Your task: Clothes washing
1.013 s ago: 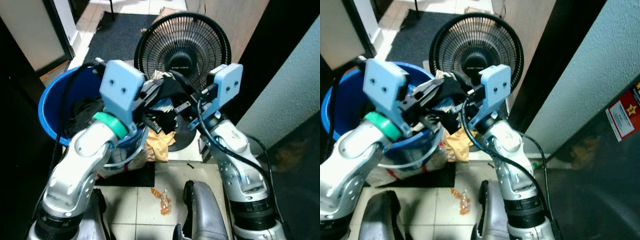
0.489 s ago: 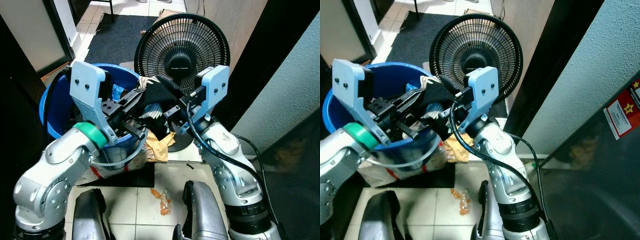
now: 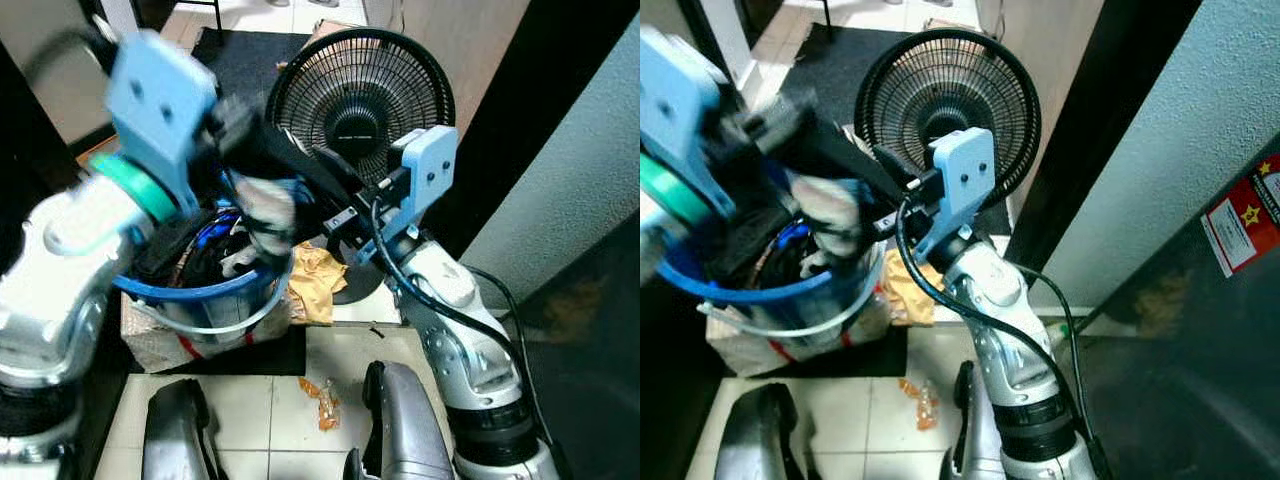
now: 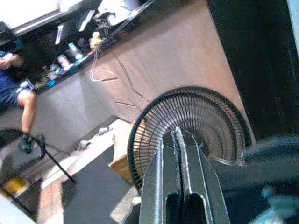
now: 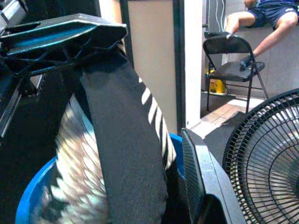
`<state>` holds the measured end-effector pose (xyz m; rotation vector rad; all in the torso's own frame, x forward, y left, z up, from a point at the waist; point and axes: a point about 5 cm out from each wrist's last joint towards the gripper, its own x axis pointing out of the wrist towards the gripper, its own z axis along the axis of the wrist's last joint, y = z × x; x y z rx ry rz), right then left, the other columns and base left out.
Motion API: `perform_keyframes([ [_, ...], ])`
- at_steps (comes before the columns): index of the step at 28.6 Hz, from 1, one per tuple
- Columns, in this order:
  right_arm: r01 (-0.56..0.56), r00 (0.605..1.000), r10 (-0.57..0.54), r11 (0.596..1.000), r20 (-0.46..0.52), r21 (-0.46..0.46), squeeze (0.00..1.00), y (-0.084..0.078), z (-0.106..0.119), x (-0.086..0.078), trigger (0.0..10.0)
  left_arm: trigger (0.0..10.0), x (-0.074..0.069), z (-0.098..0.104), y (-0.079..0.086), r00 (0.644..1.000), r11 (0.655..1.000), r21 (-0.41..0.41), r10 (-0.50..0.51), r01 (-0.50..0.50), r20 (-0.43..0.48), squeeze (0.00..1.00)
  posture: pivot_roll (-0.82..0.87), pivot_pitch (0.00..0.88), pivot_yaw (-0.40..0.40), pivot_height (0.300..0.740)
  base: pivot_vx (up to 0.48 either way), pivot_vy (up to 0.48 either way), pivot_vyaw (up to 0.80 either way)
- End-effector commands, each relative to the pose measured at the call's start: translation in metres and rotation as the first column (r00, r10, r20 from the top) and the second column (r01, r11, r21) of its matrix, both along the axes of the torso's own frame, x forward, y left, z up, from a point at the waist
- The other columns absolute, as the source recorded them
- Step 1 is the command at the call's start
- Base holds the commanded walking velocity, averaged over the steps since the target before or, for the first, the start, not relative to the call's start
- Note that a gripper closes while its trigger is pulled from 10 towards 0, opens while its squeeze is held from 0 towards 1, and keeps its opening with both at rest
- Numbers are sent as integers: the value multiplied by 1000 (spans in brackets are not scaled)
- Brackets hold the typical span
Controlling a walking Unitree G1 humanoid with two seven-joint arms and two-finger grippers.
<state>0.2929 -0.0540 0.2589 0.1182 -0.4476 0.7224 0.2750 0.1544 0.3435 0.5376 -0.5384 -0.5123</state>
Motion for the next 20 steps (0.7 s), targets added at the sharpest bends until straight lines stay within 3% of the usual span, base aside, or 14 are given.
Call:
perform_keyframes([
  [1, 37, 999, -37, 999, 7, 27, 0, -10, 2, 2, 10000, 10000, 3, 2, 9, 999, 997, 61, 36, -38, 29, 0, 40, 77, 4, 390, 0, 0, 0],
  [5, 39, 999, -39, 999, 4, 34, 0, -9, 1, 1, 10000, 10000, 3, -10, 6, 1000, 991, 128, 20, -22, 12, 0, 35, 79, 4, 390, 0, 0, 0],
  [7, 37, 999, -37, 999, -6, 35, 0, -9, -1, -1, 10000, 10000, -8, -36, -7, 993, 984, 156, -75, 89, -94, 0, 33, 86, -7, 390, 0, 0, 0],
  [8, 37, 999, -37, 999, -6, 35, 0, -9, -1, -1, 10000, 10000, -8, -36, -7, 993, 984, 156, -75, 89, -94, 0, 33, 86, -7, 390, 0, 0, 0],
  [10, 31, 999, -31, 999, -13, 24, 0, -10, -3, -2, 10000, 10000, -20, -50, -16, 976, 963, 195, -157, 186, -153, 0, 37, 90, -6, 390, 0, 0, 0],
  [16, 25, 999, -25, 1000, -29, 8, 0, -15, -7, -3, 10000, 10000, -19, -44, -5, 963, 940, 248, -190, 235, -194, 0, 51, 93, -12, 390, 0, 0, 0],
  [20, 23, 999, -22, 1000, -36, 7, 0, -12, -9, -5, 10000, 10000, -7, -37, -6, 974, 970, 163, -157, 183, -161, 0, 27, 94, -12, 390, 0, 0, 0],
])
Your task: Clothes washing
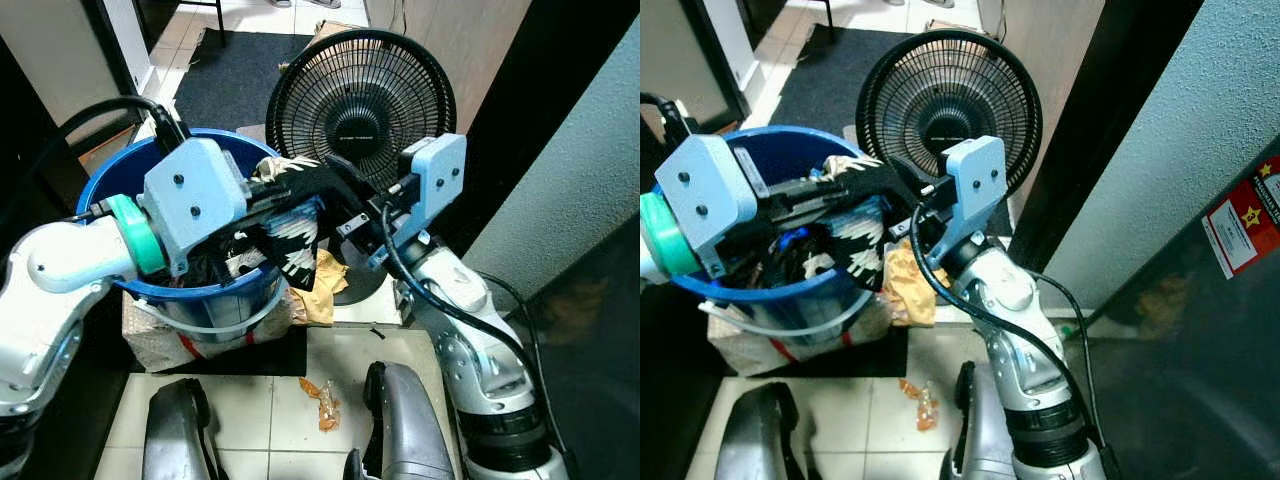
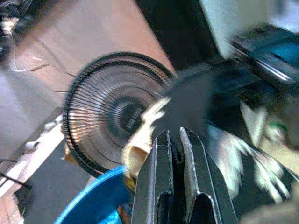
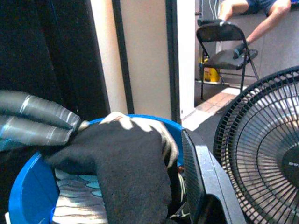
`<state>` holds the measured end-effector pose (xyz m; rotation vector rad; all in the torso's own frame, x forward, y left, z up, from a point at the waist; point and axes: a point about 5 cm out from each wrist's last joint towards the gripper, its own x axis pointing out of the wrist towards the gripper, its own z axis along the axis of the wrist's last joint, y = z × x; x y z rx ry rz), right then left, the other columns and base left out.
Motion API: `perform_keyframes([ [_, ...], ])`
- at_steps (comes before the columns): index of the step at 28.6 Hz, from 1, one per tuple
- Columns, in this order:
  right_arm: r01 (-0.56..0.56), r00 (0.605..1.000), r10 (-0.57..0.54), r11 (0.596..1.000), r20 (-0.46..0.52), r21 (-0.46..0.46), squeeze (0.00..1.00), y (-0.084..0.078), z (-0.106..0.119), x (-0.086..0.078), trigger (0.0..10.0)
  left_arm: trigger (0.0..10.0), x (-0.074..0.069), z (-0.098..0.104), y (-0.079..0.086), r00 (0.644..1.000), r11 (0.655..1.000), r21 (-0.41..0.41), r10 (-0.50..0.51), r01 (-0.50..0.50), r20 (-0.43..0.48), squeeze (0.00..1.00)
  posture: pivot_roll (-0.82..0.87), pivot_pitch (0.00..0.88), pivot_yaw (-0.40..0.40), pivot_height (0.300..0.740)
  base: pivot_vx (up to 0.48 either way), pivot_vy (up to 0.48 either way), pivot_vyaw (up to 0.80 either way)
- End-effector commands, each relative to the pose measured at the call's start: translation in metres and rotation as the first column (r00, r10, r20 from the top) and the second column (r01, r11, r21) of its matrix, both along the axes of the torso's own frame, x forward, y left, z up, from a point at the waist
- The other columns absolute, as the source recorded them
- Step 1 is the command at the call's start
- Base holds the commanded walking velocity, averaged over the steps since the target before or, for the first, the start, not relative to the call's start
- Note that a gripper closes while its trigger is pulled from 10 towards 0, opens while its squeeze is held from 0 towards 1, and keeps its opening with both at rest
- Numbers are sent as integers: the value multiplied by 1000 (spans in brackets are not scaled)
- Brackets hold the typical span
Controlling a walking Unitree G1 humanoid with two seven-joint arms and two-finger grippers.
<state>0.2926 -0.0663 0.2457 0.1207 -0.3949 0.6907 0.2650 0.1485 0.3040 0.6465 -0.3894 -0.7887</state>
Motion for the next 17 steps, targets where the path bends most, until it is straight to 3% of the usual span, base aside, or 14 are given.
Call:
perform_keyframes([
  [1, -7, 1000, 7, 1000, 17, 17, 0, 1, 4, -4, 10000, 10000, 3, 2, 0, 1000, 999, -34, 17, -16, 6, 0, 27, 94, -12, 390, 0, 0, 0],
  [5, -5, 1000, 5, 1000, 16, 20, 0, 1, 4, -5, 10000, 10000, 7, 4, 0, 999, 997, -68, 38, -37, 11, 0, 25, 96, -14, 390, 0, 0, 0],
  [6, -3, 1000, 2, 1000, 13, 18, 0, 0, 4, -5, 10000, 10000, 9, 5, 1, 998, 993, -104, 56, -55, 3, 859, 23, 100, -19, 390, 0, 0, 0],
  [8, -3, 1000, 2, 1000, 13, 18, 0, 0, 4, -5, 10000, 10000, 9, 5, 1, 998, 993, -104, 56, -55, 3, 859, 23, 100, -19, 390, 0, 0, 0],
  [9, -2, 1000, 2, 1000, 11, 16, 0, -1, 4, -6, 10000, 10000, 9, 6, 1, 998, 990, -124, 63, -64, -6, 1000, 25, 100, -19, 390, 0, 0, 0],
  [17, -7, 1000, 7, 1000, 9, 21, 0, 1, 5, -5, 10000, 10000, 14, 14, 11, 993, 981, -159, 119, -116, 14, 1000, 34, 101, -16, 390, 0, 0, 0],
])
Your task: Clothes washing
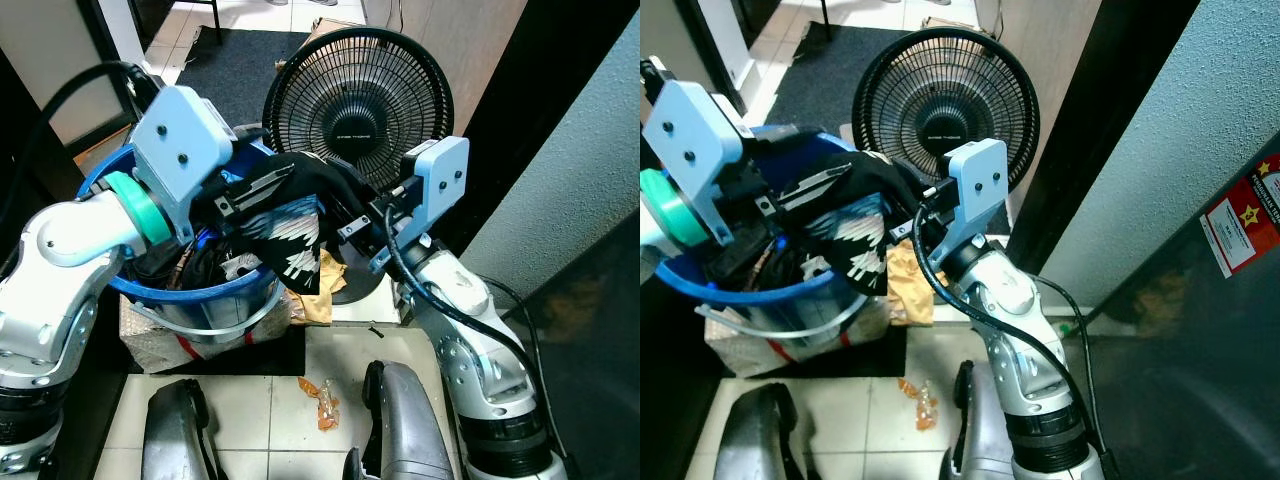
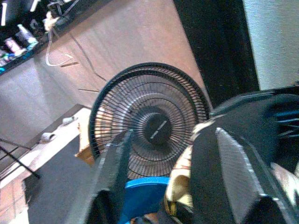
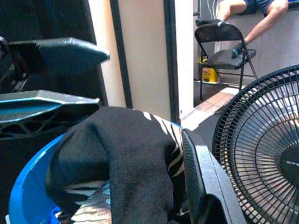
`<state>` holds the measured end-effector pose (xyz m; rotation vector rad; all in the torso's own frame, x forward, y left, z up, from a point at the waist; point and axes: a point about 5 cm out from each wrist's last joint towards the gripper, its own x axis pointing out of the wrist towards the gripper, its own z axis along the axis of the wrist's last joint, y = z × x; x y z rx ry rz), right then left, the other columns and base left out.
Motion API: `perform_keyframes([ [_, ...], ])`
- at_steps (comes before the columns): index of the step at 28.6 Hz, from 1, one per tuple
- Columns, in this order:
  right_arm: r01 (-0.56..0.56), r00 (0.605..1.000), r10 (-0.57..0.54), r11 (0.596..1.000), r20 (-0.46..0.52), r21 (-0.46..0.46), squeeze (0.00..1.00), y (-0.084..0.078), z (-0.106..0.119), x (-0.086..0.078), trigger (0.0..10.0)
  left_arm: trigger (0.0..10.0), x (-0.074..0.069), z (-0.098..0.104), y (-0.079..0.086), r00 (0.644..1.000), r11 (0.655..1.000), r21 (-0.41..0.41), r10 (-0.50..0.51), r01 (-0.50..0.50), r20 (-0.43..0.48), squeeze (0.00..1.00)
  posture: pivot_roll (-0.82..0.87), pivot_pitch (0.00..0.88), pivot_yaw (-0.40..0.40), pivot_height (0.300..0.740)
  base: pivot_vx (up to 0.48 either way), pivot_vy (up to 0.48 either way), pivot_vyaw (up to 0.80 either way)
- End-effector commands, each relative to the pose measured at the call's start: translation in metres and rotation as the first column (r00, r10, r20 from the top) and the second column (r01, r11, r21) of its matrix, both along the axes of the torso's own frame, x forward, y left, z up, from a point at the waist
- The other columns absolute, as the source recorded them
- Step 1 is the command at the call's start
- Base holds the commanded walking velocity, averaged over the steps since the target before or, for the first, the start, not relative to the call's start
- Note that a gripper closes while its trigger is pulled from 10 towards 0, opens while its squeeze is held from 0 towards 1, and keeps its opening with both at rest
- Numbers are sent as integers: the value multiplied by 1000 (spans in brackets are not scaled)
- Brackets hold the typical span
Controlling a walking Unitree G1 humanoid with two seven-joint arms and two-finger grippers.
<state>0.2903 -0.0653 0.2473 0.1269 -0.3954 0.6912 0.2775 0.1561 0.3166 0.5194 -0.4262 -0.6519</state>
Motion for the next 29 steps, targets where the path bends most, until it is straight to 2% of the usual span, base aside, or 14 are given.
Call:
perform_keyframes([
  [1, -4, 1000, 4, 1000, 11, 17, 0, 0, 3, -3, 10000, 10000, 3, 6, 5, 999, 998, -40, 47, -47, 13, 1000, 36, 102, -11, 390, 0, 0, 0],
  [2, -4, 1000, 4, 1000, 11, 17, 0, 0, 3, -3, 10000, 10000, 3, 6, 5, 999, 998, -40, 47, -47, 13, 1000, 36, 102, -11, 390, 0, 0, 0],
  [3, -2, 1000, 2, 1000, 12, 18, 0, 0, 3, -3, 10000, 10000, 5, 9, 7, 997, 994, -83, 72, -71, 14, 1000, 37, 101, -9, 390, 0, 0, 0],
  [4, 7, 1000, -8, 1000, 17, 24, 0, -1, 4, -2, 10000, 10000, 8, 14, 9, 995, 978, -184, 104, -103, -4, 39, 38, 100, -3, 390, 0, 0, 0],
  [5, 32, 999, -33, 999, 27, 36, 0, -3, 7, 0, 10000, 10000, 10, 18, 9, 990, 944, -297, 139, -143, -34, 0, 37, 98, -3, 390, 0, 0, 0],
  [6, 32, 999, -33, 999, 27, 36, 0, -3, 7, 0, 10000, 10000, 10, 18, 9, 990, 944, -297, 139, -143, -34, 0, 37, 98, -3, 390, 0, 0, 0],
  [8, 107, 993, -110, 991, 38, 81, 0, -9, 15, 6, 10000, 10000, 14, 22, 8, 980, 859, -472, 173, -198, -96, 0, 35, 97, -4, 390, 0, 0, 0],
  [10, 241, 968, -250, 957, 36, 164, 0, -24, 28, 17, 10000, 10000, 16, 29, 4, 974, 787, -576, 209, -219, -85, 0, 41, 90, -9, 390, 0, 0, 0],
  [12, 241, 968, -250, 957, 36, 164, 0, -24, 28, 17, 10000, 10000, 16, 29, 4, 974, 787, -576, 209, -219, -85, 0, 41, 90, -9, 390, 0, 0, 0],
  [15, 309, 944, -326, 930, 56, 199, 0, -35, 39, 23, 10000, 10000, 23, 38, -7, 975, 735, -648, 212, -200, -61, 0, 33, 75, -12, 390, 0, 0, 0],
  [18, 298, 946, -316, 936, 73, 186, 0, -35, 39, 21, 10000, 10000, 27, 41, -13, 981, 738, -651, 183, -179, -62, 0, 25, 69, -8, 390, 0, 0, 0],
  [19, 292, 947, -310, 940, 82, 176, 0, -35, 37, 18, 10000, 10000, 29, 41, -15, 983, 759, -629, 171, -171, -61, 0, 23, 66, -6, 390, 0, 0, 0],
  [21, 291, 947, -309, 941, 86, 173, 0, -35, 37, 17, 10000, 10000, 30, 42, -15, 983, 761, -624, 171, -176, -69, 0, 23, 66, -6, 390, 0, 0, 0],
  [29, 381, 918, -391, 914, 58, 140, 0, -42, 29, 26, 10000, 10000, 32, 43, -17, 976, 741, -636, 197, -213, -96, 0, 23, 51, -4, 404, 0, 0, 0],
])
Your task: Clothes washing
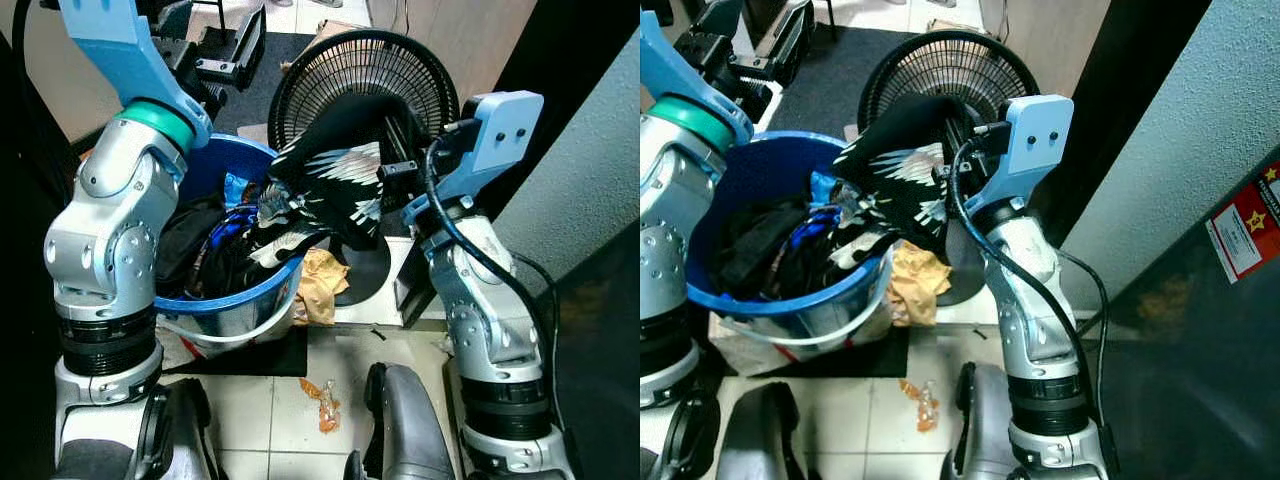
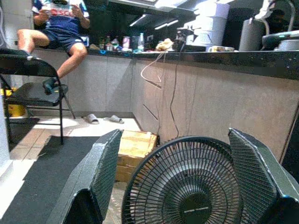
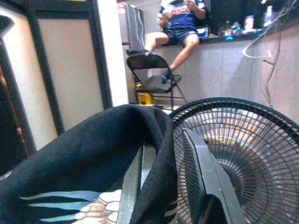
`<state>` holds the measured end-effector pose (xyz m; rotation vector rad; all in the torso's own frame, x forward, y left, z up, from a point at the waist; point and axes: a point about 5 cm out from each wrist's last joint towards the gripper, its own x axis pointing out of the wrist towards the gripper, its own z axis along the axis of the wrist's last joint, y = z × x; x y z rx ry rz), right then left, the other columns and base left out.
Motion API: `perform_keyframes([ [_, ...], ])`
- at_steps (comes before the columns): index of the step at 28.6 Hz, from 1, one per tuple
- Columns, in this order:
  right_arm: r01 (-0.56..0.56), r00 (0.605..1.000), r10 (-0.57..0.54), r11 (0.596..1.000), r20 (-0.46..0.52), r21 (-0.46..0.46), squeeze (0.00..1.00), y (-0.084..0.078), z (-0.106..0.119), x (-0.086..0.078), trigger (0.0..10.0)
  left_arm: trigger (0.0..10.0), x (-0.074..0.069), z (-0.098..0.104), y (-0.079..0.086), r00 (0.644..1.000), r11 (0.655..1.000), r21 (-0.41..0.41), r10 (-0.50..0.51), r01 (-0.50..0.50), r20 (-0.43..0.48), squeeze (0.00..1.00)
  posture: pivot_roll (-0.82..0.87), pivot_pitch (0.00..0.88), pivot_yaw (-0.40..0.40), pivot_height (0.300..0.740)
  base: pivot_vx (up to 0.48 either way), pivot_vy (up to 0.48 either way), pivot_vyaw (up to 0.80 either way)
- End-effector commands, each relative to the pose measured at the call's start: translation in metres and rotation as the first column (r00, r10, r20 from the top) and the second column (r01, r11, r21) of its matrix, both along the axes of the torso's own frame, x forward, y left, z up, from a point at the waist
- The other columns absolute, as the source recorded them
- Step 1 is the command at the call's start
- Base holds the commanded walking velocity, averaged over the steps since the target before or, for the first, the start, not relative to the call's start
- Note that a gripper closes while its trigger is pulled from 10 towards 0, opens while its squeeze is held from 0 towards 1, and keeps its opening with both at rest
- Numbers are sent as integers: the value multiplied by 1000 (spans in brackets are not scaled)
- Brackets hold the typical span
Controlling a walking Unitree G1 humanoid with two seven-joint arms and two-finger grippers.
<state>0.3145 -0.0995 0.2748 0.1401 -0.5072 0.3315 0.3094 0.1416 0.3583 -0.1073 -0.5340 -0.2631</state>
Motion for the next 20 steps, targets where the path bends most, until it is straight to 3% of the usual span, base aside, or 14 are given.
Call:
perform_keyframes([
  [1, 52, 998, -52, 999, 17, 11, 0, -8, 1, 1, 10000, 10000, 0, 1, -2, 1000, 1000, -1, 4, -4, -3, 0, 23, 51, -4, 409, 0, 0, 0],
  [13, 82, 997, -82, 997, 7, 17, 0, -11, 0, 7, 10000, 10000, -1, -1, -4, 1000, 1000, 4, 13, -13, 4, 0, 27, 46, -10, 448, 0, 0, 0],
  [16, 82, 997, -82, 996, 6, 19, 0, -10, -1, 7, 10000, 10000, 0, 3, -1, 1000, 997, -81, -16, 15, -16, 0, 26, 49, -6, 463, 0, 0, 0],
  [20, 82, 997, -83, 996, 6, 20, 0, -10, -2, 8, 10000, 10000, 0, 3, -1, 1000, 997, -80, -11, 10, -15, 0, 27, 51, -4, 478, 0, 0, 0],
])
